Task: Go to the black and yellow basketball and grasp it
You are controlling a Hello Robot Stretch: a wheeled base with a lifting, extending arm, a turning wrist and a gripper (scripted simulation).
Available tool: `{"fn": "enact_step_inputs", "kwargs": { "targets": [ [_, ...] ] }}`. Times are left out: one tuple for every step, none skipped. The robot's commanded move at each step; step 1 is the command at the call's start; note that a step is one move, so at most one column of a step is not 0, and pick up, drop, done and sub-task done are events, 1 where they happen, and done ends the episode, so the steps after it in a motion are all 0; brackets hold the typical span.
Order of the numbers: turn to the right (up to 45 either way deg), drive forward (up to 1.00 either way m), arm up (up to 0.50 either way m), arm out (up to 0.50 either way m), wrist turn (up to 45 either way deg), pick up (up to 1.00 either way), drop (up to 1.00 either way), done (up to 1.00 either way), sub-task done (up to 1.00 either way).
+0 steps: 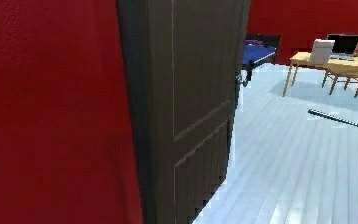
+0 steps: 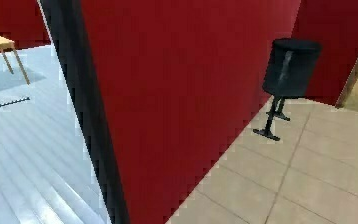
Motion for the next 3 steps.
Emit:
{"fn": "enact_step_inputs", "kwargs": {
  "targets": [
    [0.0, 0.25, 0.0, 0.0, 0.0, 0.0, 0.0, 0.0, 0.0],
    [39.0, 0.0, 0.0, 0.0, 0.0, 0.0, 0.0, 0.0, 0.0],
    [0.0, 0.35, 0.0, 0.0, 0.0, 0.0, 0.0, 0.0, 0.0]
  ]
}}
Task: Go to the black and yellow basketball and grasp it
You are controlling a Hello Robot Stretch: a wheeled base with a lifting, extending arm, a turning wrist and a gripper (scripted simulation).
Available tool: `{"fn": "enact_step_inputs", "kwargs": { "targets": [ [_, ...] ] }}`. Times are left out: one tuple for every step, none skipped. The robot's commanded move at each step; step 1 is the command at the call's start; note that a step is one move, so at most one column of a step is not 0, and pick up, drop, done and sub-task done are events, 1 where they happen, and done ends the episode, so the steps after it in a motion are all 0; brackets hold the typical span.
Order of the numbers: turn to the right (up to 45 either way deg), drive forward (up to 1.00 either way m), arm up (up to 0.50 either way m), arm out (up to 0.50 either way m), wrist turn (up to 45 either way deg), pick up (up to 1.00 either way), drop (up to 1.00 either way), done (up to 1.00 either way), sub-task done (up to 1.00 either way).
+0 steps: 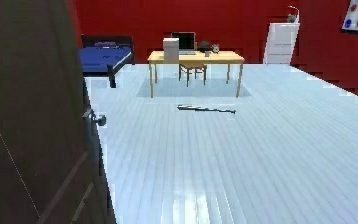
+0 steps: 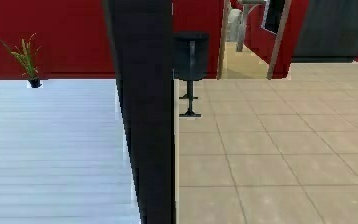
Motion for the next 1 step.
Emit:
{"fn": "enact_step_inputs", "kwargs": {
  "targets": [
    [24.0, 0.0, 0.0, 0.0, 0.0, 0.0, 0.0, 0.0, 0.0]
  ]
}}
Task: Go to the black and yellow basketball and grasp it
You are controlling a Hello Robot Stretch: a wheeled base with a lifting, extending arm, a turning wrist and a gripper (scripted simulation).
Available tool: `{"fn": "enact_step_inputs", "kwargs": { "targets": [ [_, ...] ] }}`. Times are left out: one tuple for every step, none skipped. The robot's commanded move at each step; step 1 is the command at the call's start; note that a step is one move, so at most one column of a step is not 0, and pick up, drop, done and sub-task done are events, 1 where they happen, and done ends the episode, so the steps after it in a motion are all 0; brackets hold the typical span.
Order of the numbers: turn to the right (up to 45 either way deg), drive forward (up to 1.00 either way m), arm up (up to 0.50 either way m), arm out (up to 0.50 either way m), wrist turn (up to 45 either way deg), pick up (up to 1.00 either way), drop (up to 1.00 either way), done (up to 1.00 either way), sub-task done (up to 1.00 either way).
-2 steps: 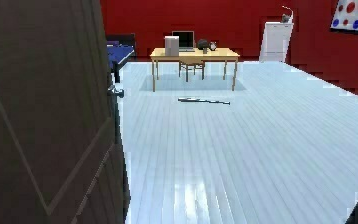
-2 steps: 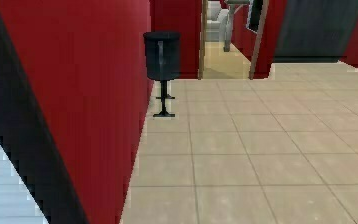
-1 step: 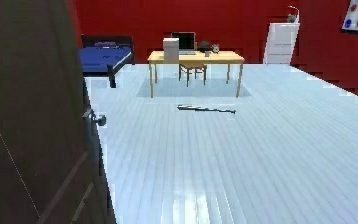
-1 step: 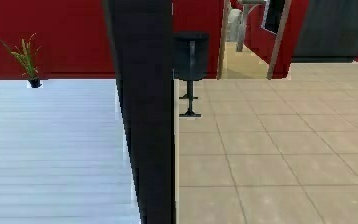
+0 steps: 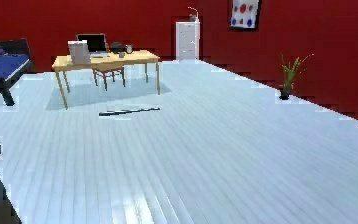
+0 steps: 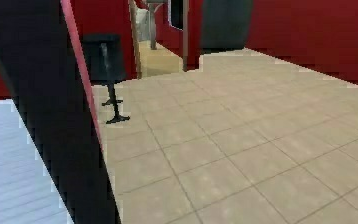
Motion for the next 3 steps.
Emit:
{"fn": "enact_step_inputs", "kwargs": {
  "targets": [
    [0.0, 1.0, 0.0, 0.0, 0.0, 0.0, 0.0, 0.0, 0.0],
    [0.0, 1.0, 0.0, 0.0, 0.0, 0.0, 0.0, 0.0, 0.0],
    [3.0, 0.0, 0.0, 0.0, 0.0, 0.0, 0.0, 0.0, 0.0]
  ]
}}
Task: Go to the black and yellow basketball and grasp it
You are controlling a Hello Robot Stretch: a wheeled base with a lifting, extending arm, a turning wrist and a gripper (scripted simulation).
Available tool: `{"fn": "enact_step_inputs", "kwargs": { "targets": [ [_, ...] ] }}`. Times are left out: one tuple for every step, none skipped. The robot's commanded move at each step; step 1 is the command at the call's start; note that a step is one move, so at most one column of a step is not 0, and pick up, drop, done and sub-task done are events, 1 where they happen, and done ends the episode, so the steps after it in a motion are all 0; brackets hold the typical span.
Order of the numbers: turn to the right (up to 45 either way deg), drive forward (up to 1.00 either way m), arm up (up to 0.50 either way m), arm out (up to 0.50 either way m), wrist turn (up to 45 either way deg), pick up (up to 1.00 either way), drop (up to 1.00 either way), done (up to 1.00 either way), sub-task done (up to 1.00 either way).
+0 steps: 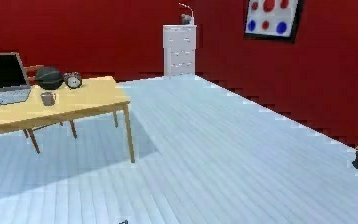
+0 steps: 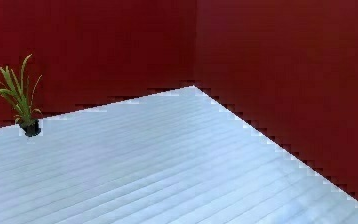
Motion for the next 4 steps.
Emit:
{"fn": "enact_step_inputs", "kwargs": {
  "targets": [
    [0.0, 1.0, 0.0, 0.0, 0.0, 0.0, 0.0, 0.0, 0.0],
    [-36.0, 0.0, 0.0, 0.0, 0.0, 0.0, 0.0, 0.0, 0.0],
    [0.0, 0.5, 0.0, 0.0, 0.0, 0.0, 0.0, 0.0, 0.0],
    [-45.0, 0.0, 0.0, 0.0, 0.0, 0.0, 0.0, 0.0, 0.0]
  ]
}}
